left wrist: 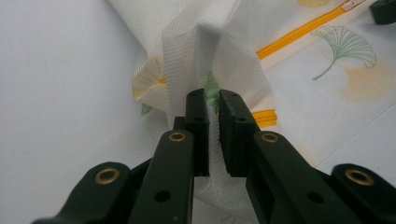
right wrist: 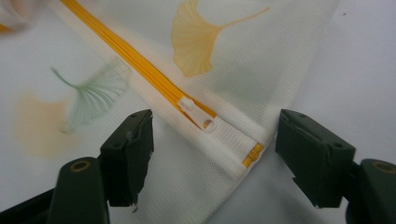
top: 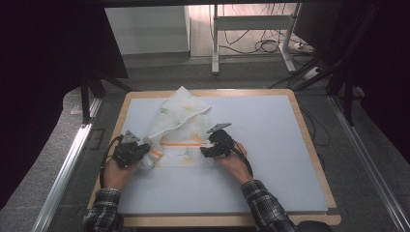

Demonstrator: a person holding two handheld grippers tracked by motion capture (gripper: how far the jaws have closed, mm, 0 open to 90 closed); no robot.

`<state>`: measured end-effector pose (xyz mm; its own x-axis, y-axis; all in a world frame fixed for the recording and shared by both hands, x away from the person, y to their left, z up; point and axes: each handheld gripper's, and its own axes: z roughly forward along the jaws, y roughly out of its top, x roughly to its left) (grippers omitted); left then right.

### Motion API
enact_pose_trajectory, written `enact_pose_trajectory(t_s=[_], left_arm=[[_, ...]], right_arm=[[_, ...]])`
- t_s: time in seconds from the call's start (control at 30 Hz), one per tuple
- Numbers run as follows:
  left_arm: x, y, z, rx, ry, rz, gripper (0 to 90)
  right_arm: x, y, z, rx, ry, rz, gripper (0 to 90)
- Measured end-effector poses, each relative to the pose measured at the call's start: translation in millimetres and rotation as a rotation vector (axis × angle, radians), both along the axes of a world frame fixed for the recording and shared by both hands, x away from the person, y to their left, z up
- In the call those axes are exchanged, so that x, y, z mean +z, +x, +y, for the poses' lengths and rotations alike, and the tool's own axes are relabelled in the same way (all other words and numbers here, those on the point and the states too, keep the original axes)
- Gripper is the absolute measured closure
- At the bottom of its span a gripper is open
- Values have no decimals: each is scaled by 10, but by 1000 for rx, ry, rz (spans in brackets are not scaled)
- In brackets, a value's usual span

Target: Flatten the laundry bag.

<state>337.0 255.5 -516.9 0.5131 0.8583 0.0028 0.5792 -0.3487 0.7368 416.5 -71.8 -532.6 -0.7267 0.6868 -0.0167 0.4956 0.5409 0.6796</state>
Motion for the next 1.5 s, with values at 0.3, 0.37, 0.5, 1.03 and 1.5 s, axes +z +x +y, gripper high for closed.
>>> enact_pose_trajectory(t_s=[0.3,0.37,0.5,1.03,1.5], left_arm=[[3,11,-18,1,10,-1,825],[14,3,-21,9,17,-11,828],[79,-35,6,57,15,-65,844],[98,-75,154,132,-35,-55,846],[-82,-250,-195,-11,120,118,695]], right_arm=[[65,-83,47,17,-39,1,787],[77,-115,68,31,-64,-8,805],[124,-177,35,58,-86,13,809],[387,-336,-892,-6,-57,56,802],[396,-673,-1502,-33,-90,97,772]])
